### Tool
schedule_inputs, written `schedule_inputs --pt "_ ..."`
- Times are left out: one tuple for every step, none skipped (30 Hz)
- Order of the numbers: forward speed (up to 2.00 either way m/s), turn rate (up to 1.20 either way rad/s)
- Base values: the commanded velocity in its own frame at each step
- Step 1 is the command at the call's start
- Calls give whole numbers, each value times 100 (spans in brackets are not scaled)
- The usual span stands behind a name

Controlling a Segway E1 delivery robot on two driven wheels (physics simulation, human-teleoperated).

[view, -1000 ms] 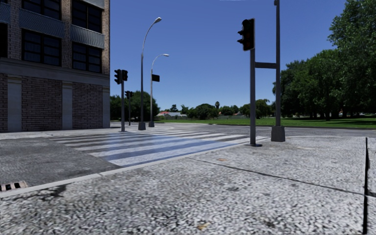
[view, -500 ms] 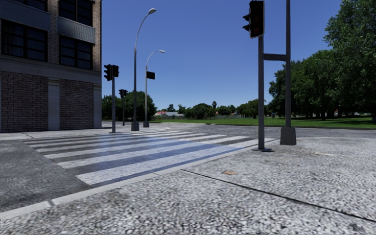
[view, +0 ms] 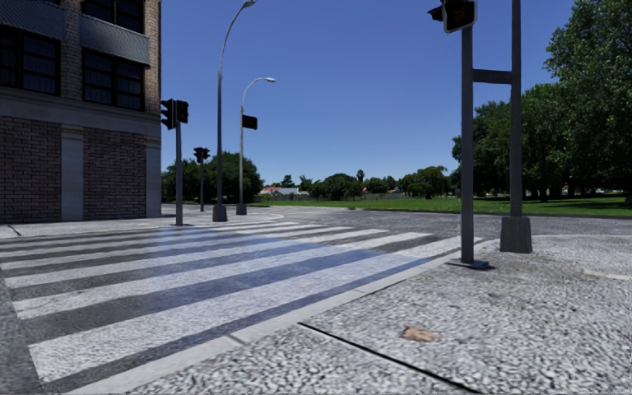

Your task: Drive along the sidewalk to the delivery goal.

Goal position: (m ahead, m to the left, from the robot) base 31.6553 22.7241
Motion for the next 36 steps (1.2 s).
schedule_inputs --pt "173 0" --pt "173 0" --pt "173 0" --pt "173 0" --pt "173 0" --pt "173 0" --pt "173 0" --pt "173 0" --pt "172 0" --pt "172 0" --pt "172 14" --pt "172 36" --pt "172 56" --pt "171 63" --pt "171 63" --pt "171 66" --pt "170 67" --pt "170 68" --pt "170 68" --pt "170 68" --pt "170 68" --pt "170 68" --pt "170 68" --pt "170 68" --pt "170 68" --pt "170 68" --pt "170 68" --pt "170 68" --pt "170 67" --pt "170 65" --pt "170 50" --pt "170 41" --pt "170 41" --pt "170 38" --pt "170 29" --pt "170 26"
